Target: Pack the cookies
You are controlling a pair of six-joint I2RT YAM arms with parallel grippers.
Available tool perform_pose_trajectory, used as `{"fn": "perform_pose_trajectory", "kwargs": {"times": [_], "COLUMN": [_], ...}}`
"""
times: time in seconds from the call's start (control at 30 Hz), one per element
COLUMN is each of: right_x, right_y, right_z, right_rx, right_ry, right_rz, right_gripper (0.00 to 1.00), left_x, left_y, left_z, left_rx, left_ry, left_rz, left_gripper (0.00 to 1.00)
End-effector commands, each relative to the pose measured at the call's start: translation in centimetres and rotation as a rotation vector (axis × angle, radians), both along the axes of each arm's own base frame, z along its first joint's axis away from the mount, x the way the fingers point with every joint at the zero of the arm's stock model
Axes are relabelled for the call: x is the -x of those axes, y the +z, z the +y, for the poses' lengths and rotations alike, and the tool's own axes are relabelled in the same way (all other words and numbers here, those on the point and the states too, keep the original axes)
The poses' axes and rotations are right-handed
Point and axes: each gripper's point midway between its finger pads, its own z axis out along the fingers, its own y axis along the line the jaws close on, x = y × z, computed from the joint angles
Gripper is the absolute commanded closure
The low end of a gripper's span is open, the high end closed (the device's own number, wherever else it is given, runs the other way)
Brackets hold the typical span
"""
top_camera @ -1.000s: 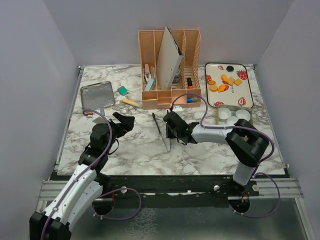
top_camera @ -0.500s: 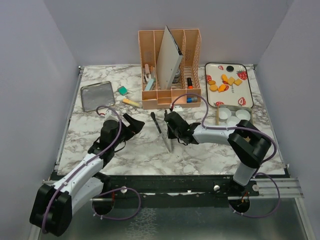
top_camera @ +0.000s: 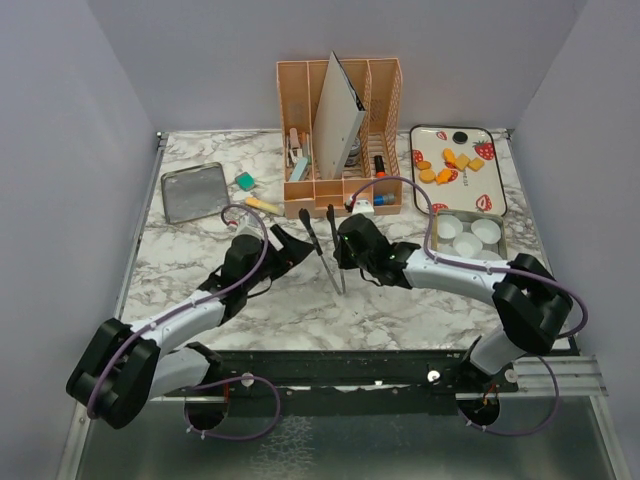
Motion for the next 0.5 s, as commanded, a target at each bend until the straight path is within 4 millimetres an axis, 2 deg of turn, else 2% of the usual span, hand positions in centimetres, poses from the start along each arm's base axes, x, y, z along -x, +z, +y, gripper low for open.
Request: {"fn": "perform_pose_trajectory", "kwargs": {"times": [0.0, 0.33, 0.47], "right_x": [0.9, 1.6, 1.9], "right_y": [0.8, 2.7, 3.1], "right_z": [-0.4, 0.6, 0.9], "right_rx": [0.000, -0.056, -0.069], "right_ry": [0.026, 0.093, 0.114], "right_rz": [0.001, -0.002, 0.000], "right_gripper": [1.00, 1.00, 1.00], "left_x": [-1.9, -3.3, -3.8], "left_y": [3.8, 4.3, 4.4], "left_z": [-2.0, -3.5, -3.3], "left_rx": [0.084, 0.112, 0.117], "left_ry": [0.003, 0.015, 0.045], "left_rz": [-0.100, -0.127, -0.139], "left_gripper": [0.17, 0.30, 0.37]}}
